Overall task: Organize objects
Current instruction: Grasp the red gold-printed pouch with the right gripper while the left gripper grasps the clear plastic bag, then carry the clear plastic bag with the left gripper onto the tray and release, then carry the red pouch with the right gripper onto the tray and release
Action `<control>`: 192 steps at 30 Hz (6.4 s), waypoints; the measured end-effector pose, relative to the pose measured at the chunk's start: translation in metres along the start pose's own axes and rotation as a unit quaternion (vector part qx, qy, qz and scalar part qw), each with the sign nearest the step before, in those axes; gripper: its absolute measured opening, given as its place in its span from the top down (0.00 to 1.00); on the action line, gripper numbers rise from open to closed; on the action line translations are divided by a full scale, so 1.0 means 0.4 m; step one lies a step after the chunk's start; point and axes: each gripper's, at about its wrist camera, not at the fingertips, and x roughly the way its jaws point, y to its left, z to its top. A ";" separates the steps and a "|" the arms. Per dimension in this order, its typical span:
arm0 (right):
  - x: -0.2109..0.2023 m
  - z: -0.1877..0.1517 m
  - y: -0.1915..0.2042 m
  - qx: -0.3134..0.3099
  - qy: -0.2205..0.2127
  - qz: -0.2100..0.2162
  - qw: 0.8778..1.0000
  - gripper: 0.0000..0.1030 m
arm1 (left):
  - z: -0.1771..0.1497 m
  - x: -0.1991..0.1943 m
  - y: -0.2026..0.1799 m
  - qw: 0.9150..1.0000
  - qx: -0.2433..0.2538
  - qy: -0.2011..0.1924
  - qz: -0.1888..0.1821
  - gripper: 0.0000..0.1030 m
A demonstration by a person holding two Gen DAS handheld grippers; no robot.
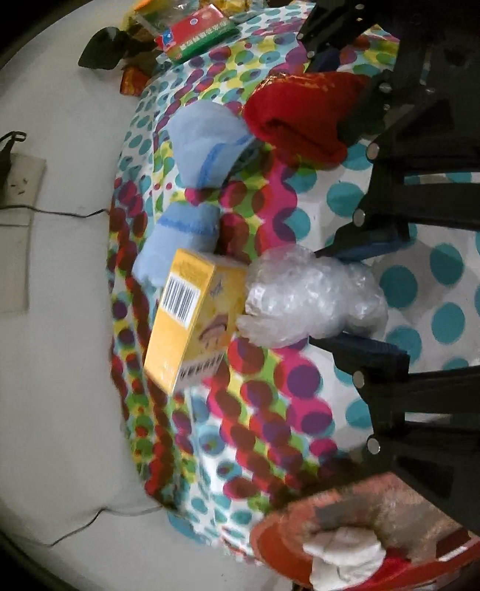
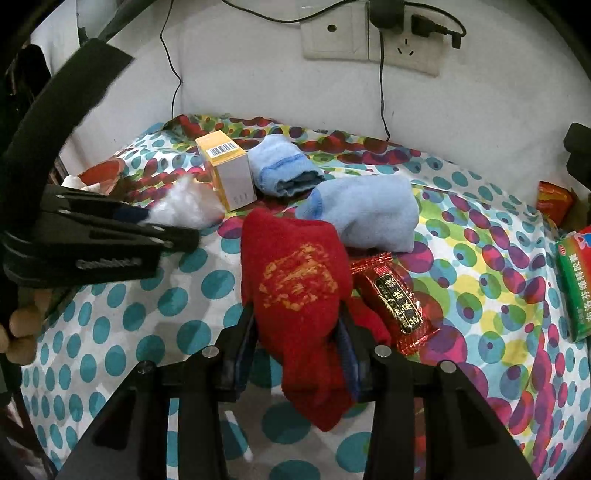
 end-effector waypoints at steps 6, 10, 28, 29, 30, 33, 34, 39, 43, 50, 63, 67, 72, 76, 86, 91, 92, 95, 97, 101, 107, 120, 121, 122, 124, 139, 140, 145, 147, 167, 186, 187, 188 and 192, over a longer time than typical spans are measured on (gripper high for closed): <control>0.003 -0.002 0.009 -0.009 0.003 -0.006 1.000 0.59 | -0.011 -0.067 0.014 1.000 0.001 -0.018 0.008 0.64; 0.004 -0.004 0.018 -0.015 0.004 -0.014 1.000 0.59 | -0.019 -0.100 0.021 1.000 0.003 -0.023 0.014 0.64; 0.004 -0.007 0.030 -0.019 0.004 -0.019 1.000 0.59 | -0.068 -0.179 0.117 0.998 -0.028 -0.026 0.048 0.64; 0.004 -0.006 0.031 -0.019 0.004 -0.019 1.000 0.59 | -0.070 -0.181 0.123 0.998 -0.030 -0.025 0.051 0.64; 0.004 -0.006 0.031 -0.017 0.004 -0.017 1.000 0.59 | -0.072 -0.183 0.125 0.998 -0.030 -0.024 0.052 0.64; 0.004 -0.005 0.031 -0.018 0.004 -0.019 1.000 0.59 | -0.077 -0.190 0.136 0.998 -0.031 -0.024 0.058 0.64; 0.004 -0.005 0.031 -0.018 0.004 -0.018 1.000 0.59 | -0.078 -0.192 0.139 0.997 -0.032 -0.024 0.059 0.64; 0.004 -0.005 0.033 -0.018 0.004 -0.020 1.000 0.59 | -0.088 -0.202 0.155 0.997 -0.035 -0.024 0.069 0.64; 0.004 -0.005 0.034 -0.019 0.004 -0.021 1.000 0.59 | -0.093 -0.208 0.174 0.996 -0.041 -0.024 0.073 0.64; 0.005 -0.007 0.037 -0.018 0.004 -0.021 1.000 0.59 | -0.111 -0.204 0.223 0.995 -0.061 -0.017 0.079 0.64; 0.008 -0.008 0.047 -0.020 0.004 -0.024 1.000 0.59 | -0.159 -0.185 0.300 0.992 -0.090 -0.002 0.087 0.64; 0.008 -0.007 0.048 -0.021 0.004 -0.025 0.999 0.58 | -0.174 -0.184 0.320 0.991 -0.096 0.001 0.089 0.64; 0.008 -0.007 0.050 -0.021 0.005 -0.025 0.999 0.58 | -0.198 -0.182 0.349 0.990 -0.111 0.006 0.090 0.64; 0.008 -0.006 0.052 -0.021 0.005 -0.026 0.999 0.58 | -0.213 -0.181 0.372 0.988 -0.124 0.008 0.091 0.64; 0.008 -0.005 0.058 -0.023 0.005 -0.028 0.999 0.57 | -0.244 -0.176 0.443 0.984 -0.141 0.019 0.104 0.64; 0.008 -0.006 0.061 -0.024 0.005 -0.030 0.999 0.57 | -0.260 -0.173 0.484 0.983 -0.147 0.024 0.111 0.64; 0.010 -0.006 0.062 -0.025 0.005 -0.030 0.999 0.57 | -0.264 -0.174 0.492 0.982 -0.148 0.025 0.111 0.64; 0.010 -0.007 0.063 -0.024 0.005 -0.030 0.999 0.57 | -0.272 -0.176 0.514 0.982 -0.150 0.025 0.110 0.64; 0.009 -0.007 0.061 -0.025 0.005 -0.031 0.999 0.57 | -0.278 -0.178 0.531 0.982 -0.154 0.026 0.108 0.64; 0.010 -0.006 0.064 -0.024 0.005 -0.032 0.999 0.57 | -0.293 -0.177 0.563 0.980 -0.165 0.030 0.104 0.64; 0.010 -0.006 0.064 -0.024 0.005 -0.033 0.999 0.57 | -0.317 -0.174 0.597 0.978 -0.174 0.034 0.108 0.63; 0.011 -0.005 0.067 -0.024 0.005 -0.036 0.999 0.56 | -0.340 -0.177 0.589 0.979 -0.167 0.044 0.108 0.62; 0.010 -0.006 0.063 -0.024 0.005 -0.036 0.999 0.56 | -0.346 -0.186 0.592 0.980 -0.169 0.041 0.096 0.62; 0.011 -0.006 0.066 -0.024 0.005 -0.036 0.999 0.56 | -0.350 -0.193 0.594 0.981 -0.170 0.039 0.088 0.61; 0.011 -0.006 0.064 -0.024 0.005 -0.035 0.999 0.56 | -0.358 -0.206 0.598 0.982 -0.170 0.038 0.076 0.58; 0.011 -0.004 0.065 -0.025 0.005 -0.036 0.999 0.55 | -0.351 -0.299 0.642 0.976 -0.201 -0.007 0.088 0.51; 0.012 -0.003 0.070 -0.025 0.005 -0.037 0.999 0.55 | -0.346 -0.304 0.634 0.975 -0.201 -0.007 0.099 0.51; 0.012 -0.004 0.071 -0.025 0.006 -0.037 0.999 0.55 | -0.306 -0.336 0.586 0.975 -0.195 -0.017 0.106 0.51; 0.013 -0.004 0.073 -0.025 0.006 -0.037 0.999 0.54 | -0.278 -0.342 0.570 0.975 -0.200 -0.003 0.094 0.51; -0.017 -0.004 0.036 0.041 -0.007 -0.019 0.999 0.36 | -0.242 -0.439 0.551 0.978 -0.199 -0.021 0.058 0.51; -0.063 0.031 0.020 0.067 -0.010 -0.022 0.997 0.73 | -0.260 -0.464 0.582 0.978 -0.201 -0.021 0.057 0.51; -0.065 0.035 0.025 0.065 -0.010 -0.018 0.998 0.73 | -0.261 -0.463 0.584 0.978 -0.201 -0.020 0.058 0.51; -0.065 0.041 0.034 0.059 -0.009 -0.014 0.998 0.73 | -0.261 -0.461 0.586 0.977 -0.202 -0.018 0.057 0.51; -0.063 0.064 0.071 0.036 -0.011 0.007 0.999 0.73 | -0.265 -0.470 0.601 0.976 -0.208 -0.022 0.053 0.51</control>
